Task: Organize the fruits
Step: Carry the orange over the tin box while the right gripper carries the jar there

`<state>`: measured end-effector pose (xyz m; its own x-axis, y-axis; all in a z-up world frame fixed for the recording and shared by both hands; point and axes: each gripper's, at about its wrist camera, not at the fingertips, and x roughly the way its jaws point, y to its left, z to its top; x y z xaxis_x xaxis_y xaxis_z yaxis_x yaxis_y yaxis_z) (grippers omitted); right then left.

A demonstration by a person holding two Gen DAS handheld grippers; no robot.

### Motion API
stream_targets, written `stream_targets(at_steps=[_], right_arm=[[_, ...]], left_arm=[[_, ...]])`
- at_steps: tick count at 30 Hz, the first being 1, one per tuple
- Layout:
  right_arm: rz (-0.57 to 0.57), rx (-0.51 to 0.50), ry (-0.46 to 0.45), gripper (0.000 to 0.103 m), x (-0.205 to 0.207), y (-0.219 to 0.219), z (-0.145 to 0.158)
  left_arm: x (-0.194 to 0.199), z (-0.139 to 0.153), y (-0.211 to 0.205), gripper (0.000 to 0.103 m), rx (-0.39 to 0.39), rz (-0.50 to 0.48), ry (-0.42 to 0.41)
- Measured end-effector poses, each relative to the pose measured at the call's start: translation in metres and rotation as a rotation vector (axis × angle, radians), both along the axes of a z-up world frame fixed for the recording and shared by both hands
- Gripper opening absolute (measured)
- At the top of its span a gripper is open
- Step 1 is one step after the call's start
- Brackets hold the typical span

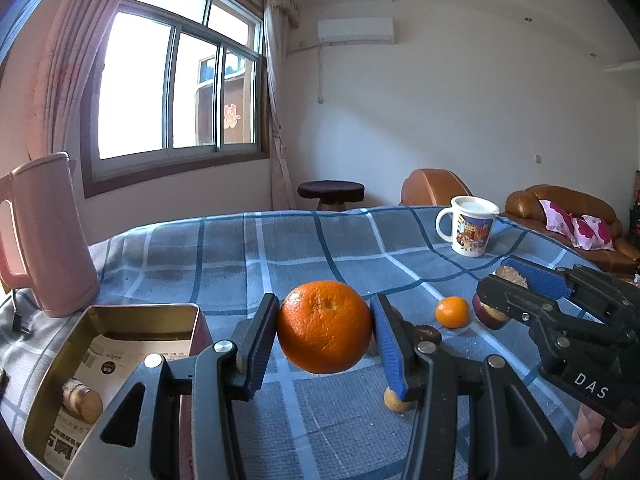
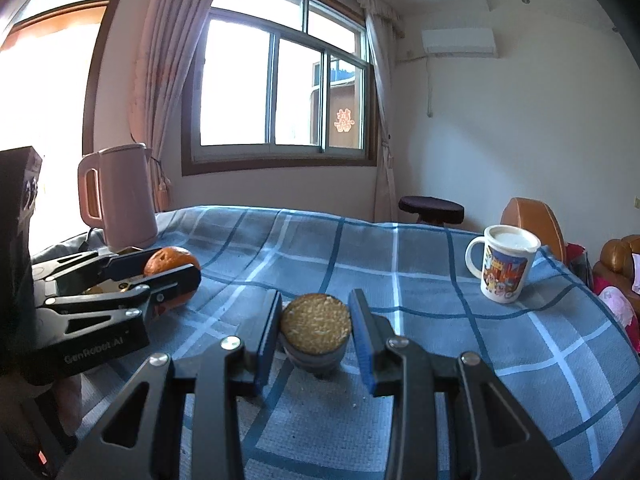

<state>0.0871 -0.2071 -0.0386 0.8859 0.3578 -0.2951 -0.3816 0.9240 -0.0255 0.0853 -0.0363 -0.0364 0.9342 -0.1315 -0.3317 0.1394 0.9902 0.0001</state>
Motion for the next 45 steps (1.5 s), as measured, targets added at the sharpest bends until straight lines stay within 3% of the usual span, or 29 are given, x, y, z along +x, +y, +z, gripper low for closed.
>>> stream_targets(at_steps=[8,45], right_arm=[[0.016,0.004,-0.035,0.037,-0.003,0.003,0.003],[0.163,-0.067,-0.030,0.037,0.004,0.079,0.014]], left_arm=[[-0.011,0.003,0.001,0.049,0.007,0.032,-0.056],[-0.032,0.007,0.062,0.049,-0.014,0.142,-0.031]])
